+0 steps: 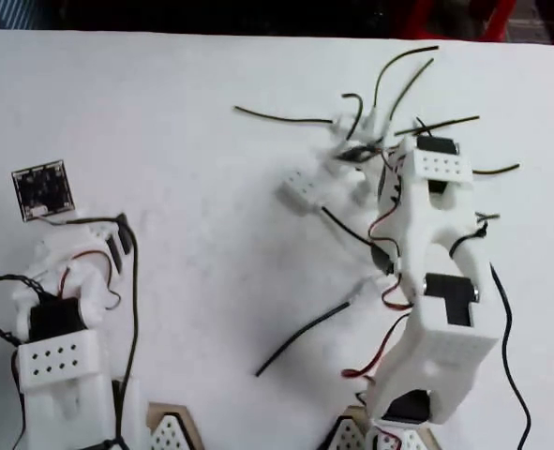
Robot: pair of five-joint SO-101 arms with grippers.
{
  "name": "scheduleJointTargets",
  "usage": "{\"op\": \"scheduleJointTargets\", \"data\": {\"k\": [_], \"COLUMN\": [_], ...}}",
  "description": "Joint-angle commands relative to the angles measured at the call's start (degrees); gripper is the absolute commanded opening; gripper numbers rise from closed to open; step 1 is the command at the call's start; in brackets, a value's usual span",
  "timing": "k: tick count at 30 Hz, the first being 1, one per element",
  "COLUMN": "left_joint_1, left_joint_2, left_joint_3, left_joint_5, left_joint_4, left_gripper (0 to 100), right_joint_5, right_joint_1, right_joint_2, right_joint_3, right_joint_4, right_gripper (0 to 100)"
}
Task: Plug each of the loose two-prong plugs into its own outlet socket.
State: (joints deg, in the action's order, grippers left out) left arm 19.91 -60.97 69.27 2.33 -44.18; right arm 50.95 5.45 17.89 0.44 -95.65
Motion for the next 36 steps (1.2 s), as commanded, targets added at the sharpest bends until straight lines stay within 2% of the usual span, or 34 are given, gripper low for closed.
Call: {"op": "scheduleJointTargets", "data": {"k": [1,4,11,19,29,36], "left_joint_1": [0.4,0.4,0.4,0.4,0.4,0.4], "left_joint_2": [-1.1,-1.1,-1.1,-1.1,-1.1,-1.1], "left_joint_3": [-0.4,-0.4,-0.4,-0.4,-0.4,-0.4], "left_joint_5": [0.0,0.0,0.0,0.0,0.0,0.0], "left_joint_4": [1.2,1.2,1.2,1.2,1.2,1.2], "left_gripper": [21,21,21,21,21,21], "right_joint_5": [5.3,10.3,18.5,36.4,36.6,31.7], "right_joint_1": [0.8,0.7,0.5,-2.0,-8.4,-8.7], "right_joint_2": [-8.2,-14.5,-25.0,-28.4,-28.1,-28.1], "right_joint_3": [-1.5,3.3,19.3,36.0,44.7,48.9], "right_joint_4": [-1.8,-1.4,11.0,23.0,34.7,40.9], "right_gripper": [2.2,5.1,25.6,27.2,27.2,24.0]}}
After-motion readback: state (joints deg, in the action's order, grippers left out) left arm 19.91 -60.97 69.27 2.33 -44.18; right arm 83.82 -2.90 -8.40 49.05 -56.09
